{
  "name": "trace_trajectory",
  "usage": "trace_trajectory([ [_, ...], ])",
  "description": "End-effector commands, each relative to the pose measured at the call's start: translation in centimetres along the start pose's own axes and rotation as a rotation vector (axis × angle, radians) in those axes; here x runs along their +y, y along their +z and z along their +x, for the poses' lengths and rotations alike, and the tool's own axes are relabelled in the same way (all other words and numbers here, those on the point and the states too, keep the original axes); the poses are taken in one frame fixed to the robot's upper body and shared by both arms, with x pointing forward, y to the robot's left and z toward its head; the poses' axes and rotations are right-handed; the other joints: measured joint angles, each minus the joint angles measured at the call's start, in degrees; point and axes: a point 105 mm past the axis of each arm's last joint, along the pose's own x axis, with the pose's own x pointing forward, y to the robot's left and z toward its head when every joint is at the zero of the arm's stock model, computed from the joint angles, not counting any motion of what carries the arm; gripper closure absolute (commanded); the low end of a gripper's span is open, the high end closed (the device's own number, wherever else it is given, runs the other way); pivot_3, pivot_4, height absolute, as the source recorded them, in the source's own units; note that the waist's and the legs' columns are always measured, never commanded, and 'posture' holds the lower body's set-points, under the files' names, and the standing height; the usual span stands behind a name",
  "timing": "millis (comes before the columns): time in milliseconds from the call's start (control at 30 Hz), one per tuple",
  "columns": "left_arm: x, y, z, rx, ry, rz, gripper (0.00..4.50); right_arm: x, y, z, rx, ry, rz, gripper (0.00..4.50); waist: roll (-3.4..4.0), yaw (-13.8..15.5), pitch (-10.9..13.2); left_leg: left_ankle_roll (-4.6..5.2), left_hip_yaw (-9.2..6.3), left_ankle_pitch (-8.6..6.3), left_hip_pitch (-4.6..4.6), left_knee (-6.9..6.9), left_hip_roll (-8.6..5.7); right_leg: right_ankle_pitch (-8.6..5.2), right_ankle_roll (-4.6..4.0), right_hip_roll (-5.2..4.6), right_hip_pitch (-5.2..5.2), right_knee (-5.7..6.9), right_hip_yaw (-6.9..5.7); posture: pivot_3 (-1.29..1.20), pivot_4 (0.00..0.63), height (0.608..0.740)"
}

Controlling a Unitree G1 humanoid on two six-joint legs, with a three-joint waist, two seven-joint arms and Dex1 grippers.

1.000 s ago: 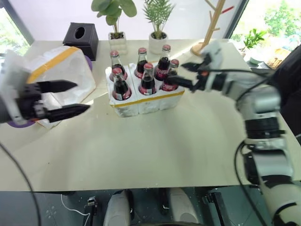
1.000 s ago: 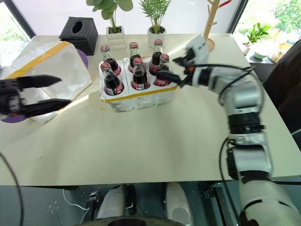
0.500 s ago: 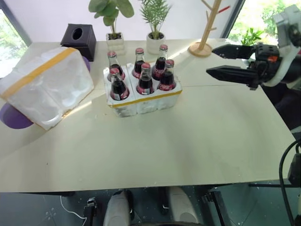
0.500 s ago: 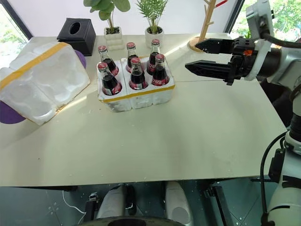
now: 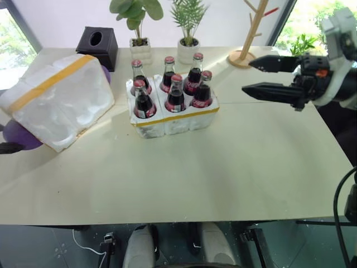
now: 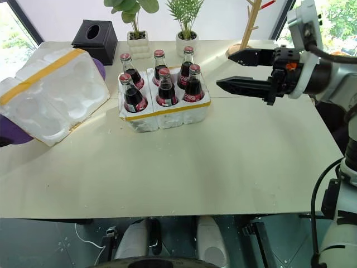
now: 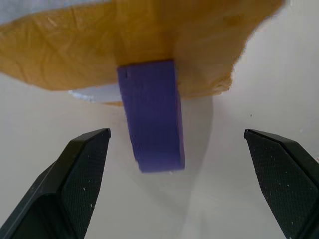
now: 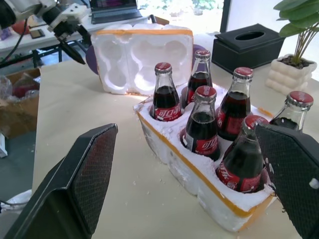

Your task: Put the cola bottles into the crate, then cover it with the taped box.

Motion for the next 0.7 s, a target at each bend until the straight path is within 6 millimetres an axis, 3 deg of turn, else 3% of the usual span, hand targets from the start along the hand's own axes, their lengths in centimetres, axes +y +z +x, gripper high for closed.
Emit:
trace_trajectory([
  [33, 0.5, -0.4, 0.6, 0.036, 0.043, 0.019, 0.00, 0.8, 1.4, -1.1, -0.031, -0.021, -0.046, 0.03, 0.00, -0.09, 0.00, 0.00, 0.00, 0.00, 0.00, 0.00, 0.00, 0.00, 0.00, -0.01, 0.00, 0.00, 0.00, 0.00, 0.150, 0.740],
  [200, 0.5, 0.3, 2.4, 0.008, 0.047, 0.002, 0.00, 1.1, 1.4, -1.4, -0.023, -0.031, -0.045, 0.03, -0.02, 0.00, -0.01, 0.01, -0.07, 0.00, 0.00, 0.03, 0.02, 0.00, 0.00, 0.02, 0.01, 0.05, -0.02, 0.00, 0.150, 0.740],
  [300, 0.2, 0.4, 2.9, 0.000, 0.025, -0.001, 1.30, 1.1, 1.4, -1.5, -0.017, -0.035, -0.045, 0.00, -0.02, -0.01, -0.01, 0.01, -0.07, 0.00, 0.00, 0.04, 0.02, -0.01, -0.01, 0.00, 0.02, 0.05, -0.02, 0.00, 0.150, 0.740],
  [467, 0.3, 0.7, 3.0, -0.005, 0.033, 0.009, 3.96, 1.5, 1.2, -1.6, -0.011, -0.009, -0.008, 0.00, -0.02, 0.10, -0.01, 0.01, -0.10, 0.00, 0.01, 0.08, 0.02, -0.01, -0.01, 0.00, 0.04, 0.09, -0.03, 0.00, 0.150, 0.740],
  [500, 0.4, 0.7, 2.9, -0.003, 0.043, 0.018, 4.17, 1.6, 1.1, -1.7, -0.012, -0.002, -0.004, 0.00, -0.02, 0.09, -0.01, 0.01, -0.11, 0.00, 0.01, 0.09, 0.02, -0.01, -0.01, 0.00, 0.05, 0.09, -0.04, 0.00, 0.150, 0.740],
  [567, 0.8, 1.1, 2.4, -0.018, 0.072, 0.039, 4.17, 1.6, 1.1, -1.7, -0.008, -0.014, -0.024, 0.00, -0.03, 0.07, -0.01, 0.01, -0.11, 0.00, 0.01, 0.09, 0.01, -0.01, -0.01, -0.01, 0.05, 0.09, -0.04, 0.00, 0.150, 0.740],
  [700, 2.1, 3.7, 0.4, -0.106, 0.158, 0.118, 4.17, 1.0, 0.8, -1.8, -0.006, -0.052, -0.036, 0.00, -0.07, 0.05, -0.01, 0.01, -0.14, 0.00, 0.01, 0.09, 0.02, -0.01, 0.00, 0.02, 0.05, 0.10, -0.05, 0.00, 0.150, 0.740],
])
